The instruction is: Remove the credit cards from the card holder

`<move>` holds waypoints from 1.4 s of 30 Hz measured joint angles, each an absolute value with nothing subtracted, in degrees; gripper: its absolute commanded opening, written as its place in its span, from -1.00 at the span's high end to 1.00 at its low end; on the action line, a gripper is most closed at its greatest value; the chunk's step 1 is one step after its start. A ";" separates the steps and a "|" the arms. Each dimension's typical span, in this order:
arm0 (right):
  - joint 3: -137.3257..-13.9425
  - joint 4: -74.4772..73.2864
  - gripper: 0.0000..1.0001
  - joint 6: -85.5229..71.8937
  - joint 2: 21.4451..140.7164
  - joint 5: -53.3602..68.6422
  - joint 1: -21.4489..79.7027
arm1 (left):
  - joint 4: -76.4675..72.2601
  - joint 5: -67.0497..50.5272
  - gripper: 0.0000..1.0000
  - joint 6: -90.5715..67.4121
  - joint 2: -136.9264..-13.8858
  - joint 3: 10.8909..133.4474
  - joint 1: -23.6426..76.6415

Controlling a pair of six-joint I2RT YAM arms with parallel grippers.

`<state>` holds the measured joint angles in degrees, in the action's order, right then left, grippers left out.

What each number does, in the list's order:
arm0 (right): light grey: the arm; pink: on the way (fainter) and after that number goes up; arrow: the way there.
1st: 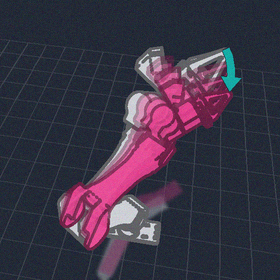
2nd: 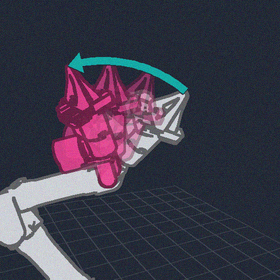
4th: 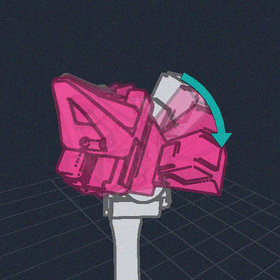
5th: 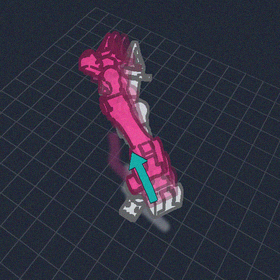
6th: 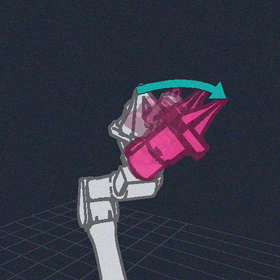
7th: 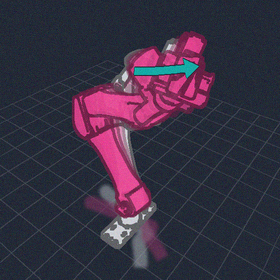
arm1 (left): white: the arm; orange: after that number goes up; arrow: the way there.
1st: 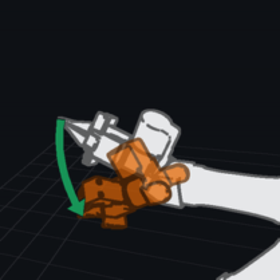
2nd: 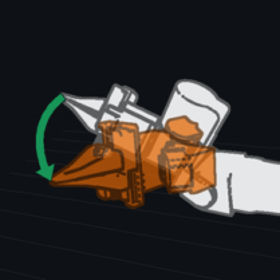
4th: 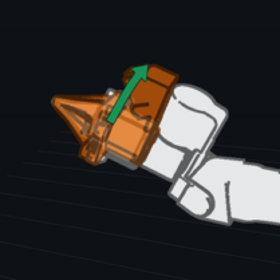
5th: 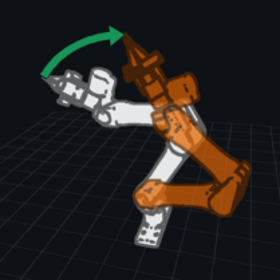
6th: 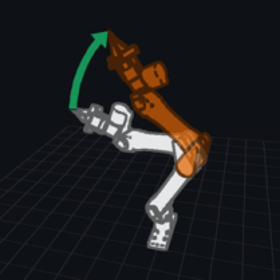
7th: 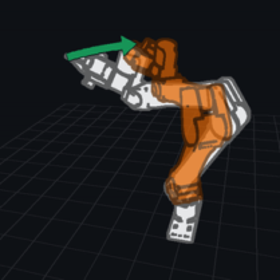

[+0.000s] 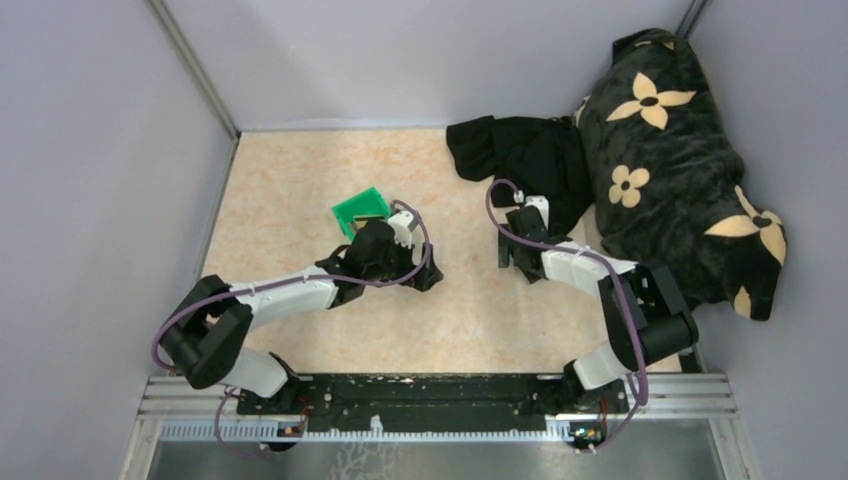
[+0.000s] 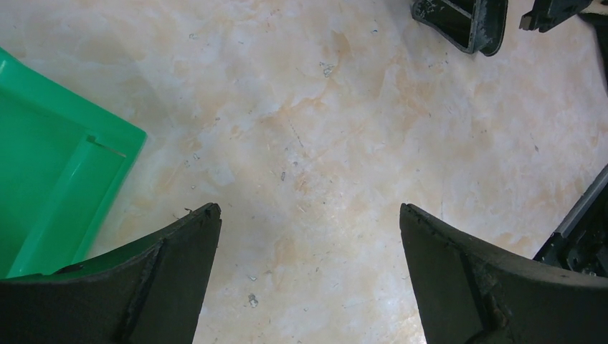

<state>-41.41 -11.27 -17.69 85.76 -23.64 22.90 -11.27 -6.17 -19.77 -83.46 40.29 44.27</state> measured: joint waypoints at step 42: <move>-43.59 -4.29 -0.23 -25.82 90.41 24.14 19.75 | -11.55 -5.54 -0.99 -19.70 -84.42 40.29 44.27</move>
<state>-43.59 -4.29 -25.82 90.41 24.14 19.75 -11.55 -5.54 -19.70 -84.42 40.29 44.27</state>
